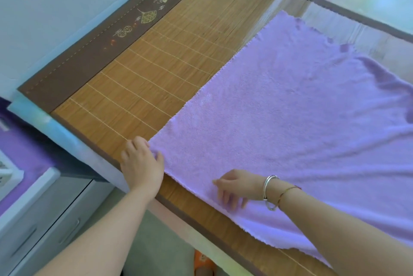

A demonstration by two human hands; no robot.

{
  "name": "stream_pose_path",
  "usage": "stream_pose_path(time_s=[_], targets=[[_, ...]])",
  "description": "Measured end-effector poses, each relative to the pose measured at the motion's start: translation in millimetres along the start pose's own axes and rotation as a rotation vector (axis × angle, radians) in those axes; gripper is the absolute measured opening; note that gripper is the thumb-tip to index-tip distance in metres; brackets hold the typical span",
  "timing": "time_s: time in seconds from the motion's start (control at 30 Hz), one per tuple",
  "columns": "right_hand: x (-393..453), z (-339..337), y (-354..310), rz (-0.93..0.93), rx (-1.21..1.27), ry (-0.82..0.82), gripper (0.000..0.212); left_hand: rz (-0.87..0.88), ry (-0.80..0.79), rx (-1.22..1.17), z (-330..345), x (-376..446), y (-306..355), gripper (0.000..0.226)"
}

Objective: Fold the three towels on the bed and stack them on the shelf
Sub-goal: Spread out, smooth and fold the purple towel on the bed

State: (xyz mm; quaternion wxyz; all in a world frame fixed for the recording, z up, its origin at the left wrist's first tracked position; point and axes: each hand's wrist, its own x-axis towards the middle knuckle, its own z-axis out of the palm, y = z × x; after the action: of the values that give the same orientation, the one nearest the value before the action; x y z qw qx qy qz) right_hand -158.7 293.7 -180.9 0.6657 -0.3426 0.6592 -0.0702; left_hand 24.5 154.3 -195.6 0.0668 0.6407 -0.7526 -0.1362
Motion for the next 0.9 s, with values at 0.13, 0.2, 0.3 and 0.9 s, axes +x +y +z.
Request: stream_pose_path(time_s=[0.13,0.2,0.3,0.9], targets=[[-10.3,-34.5,24.3,-0.046,0.180,0.281,0.037,0.186,-0.004,0.037,0.4,1.1,46.0,0.031],[-22.2,-55.4,39.6,-0.060,0.278,0.392,0.035,0.273,-0.037,0.008,7.7,-3.2,76.0,0.030],[-52.4,-84.8,75.4,-0.075,0.374,0.533,0.031,0.388,-0.100,-0.042,23.4,-19.5,134.4,0.030],[-324.9,-154.3,463.4,0.172,0.538,1.507,0.021,1.092,-0.470,-0.156,146.7,-299.9,487.8,0.033]])
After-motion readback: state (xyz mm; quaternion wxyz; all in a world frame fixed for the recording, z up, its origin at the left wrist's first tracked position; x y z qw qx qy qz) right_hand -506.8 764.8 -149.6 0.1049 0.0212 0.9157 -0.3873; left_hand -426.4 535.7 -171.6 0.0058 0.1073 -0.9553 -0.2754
